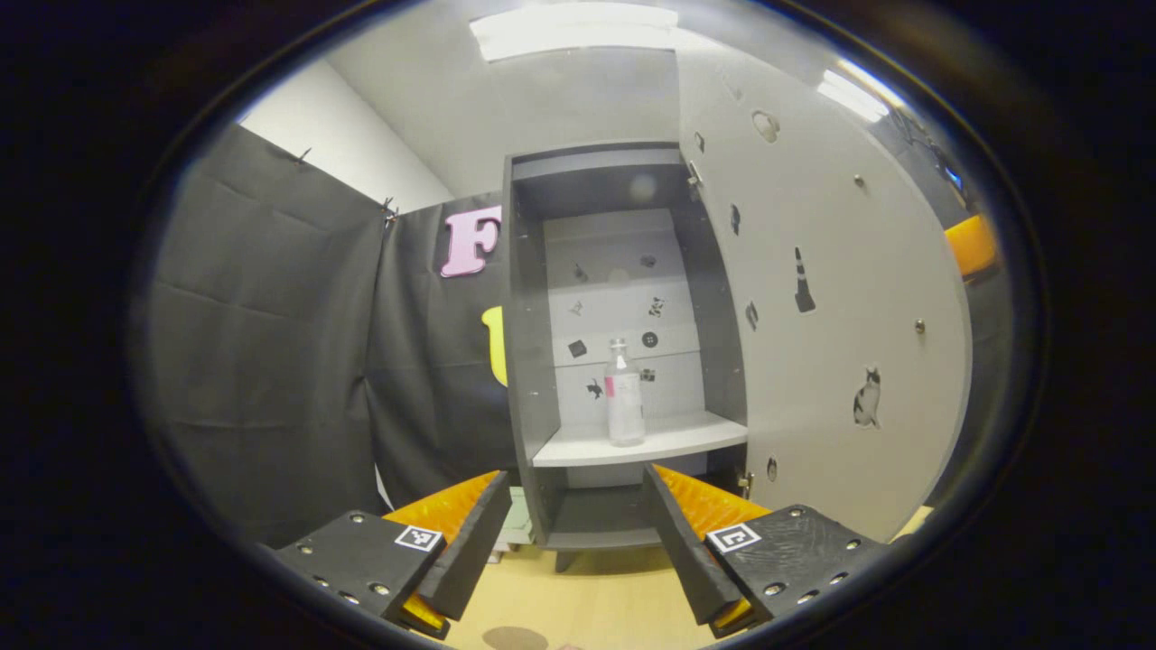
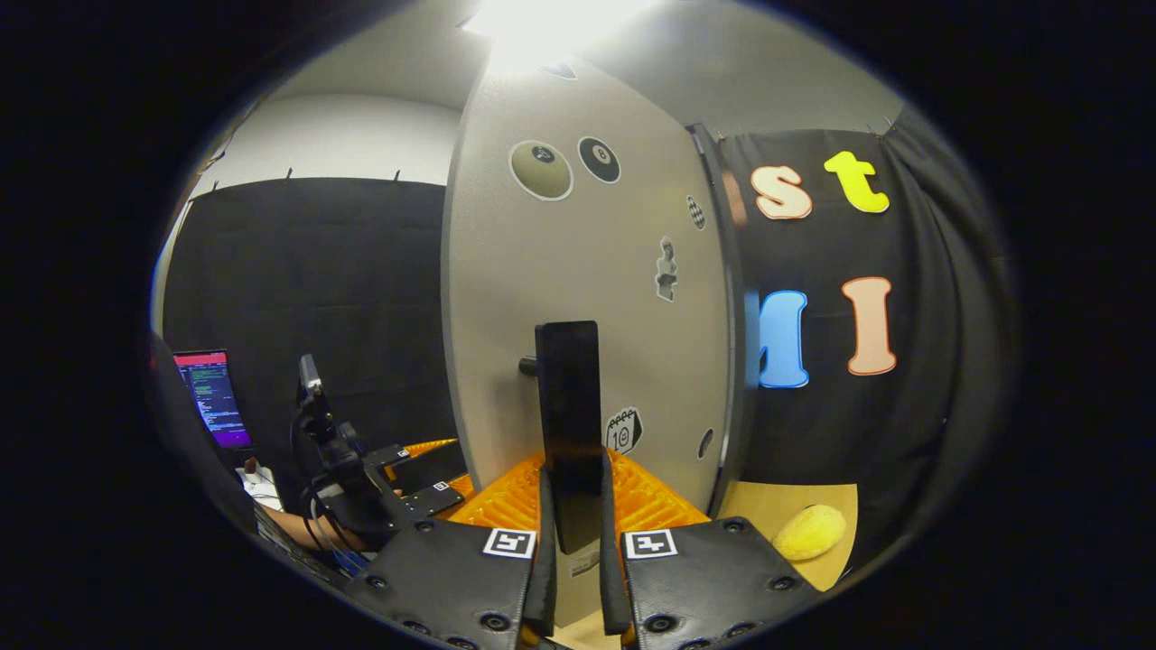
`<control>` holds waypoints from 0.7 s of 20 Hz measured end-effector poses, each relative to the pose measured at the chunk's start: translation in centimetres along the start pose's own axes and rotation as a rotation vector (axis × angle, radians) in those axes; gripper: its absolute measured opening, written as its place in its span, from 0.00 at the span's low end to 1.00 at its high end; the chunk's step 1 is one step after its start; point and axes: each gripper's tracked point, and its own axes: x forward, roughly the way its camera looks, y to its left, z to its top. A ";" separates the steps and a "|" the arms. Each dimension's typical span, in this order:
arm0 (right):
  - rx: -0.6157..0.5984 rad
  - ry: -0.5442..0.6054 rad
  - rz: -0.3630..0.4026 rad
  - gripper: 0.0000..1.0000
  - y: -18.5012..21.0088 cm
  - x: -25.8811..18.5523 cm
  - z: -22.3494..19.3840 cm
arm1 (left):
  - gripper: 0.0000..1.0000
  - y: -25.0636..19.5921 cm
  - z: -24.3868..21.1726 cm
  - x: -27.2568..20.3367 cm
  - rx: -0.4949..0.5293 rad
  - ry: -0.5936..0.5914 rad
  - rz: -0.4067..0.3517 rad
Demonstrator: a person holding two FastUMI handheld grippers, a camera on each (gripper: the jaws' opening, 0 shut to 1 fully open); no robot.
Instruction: Open the cabinet door with the right hand, grasp the bottle in the cabinet with the left hand and place it on the coaster, then close the cabinet door with the right hand.
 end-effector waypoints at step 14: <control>-0.063 -0.062 -0.047 0.41 -2.9 -2.4 1.4 | 0.90 -1.3 1.2 0.8 0.008 -0.035 -0.025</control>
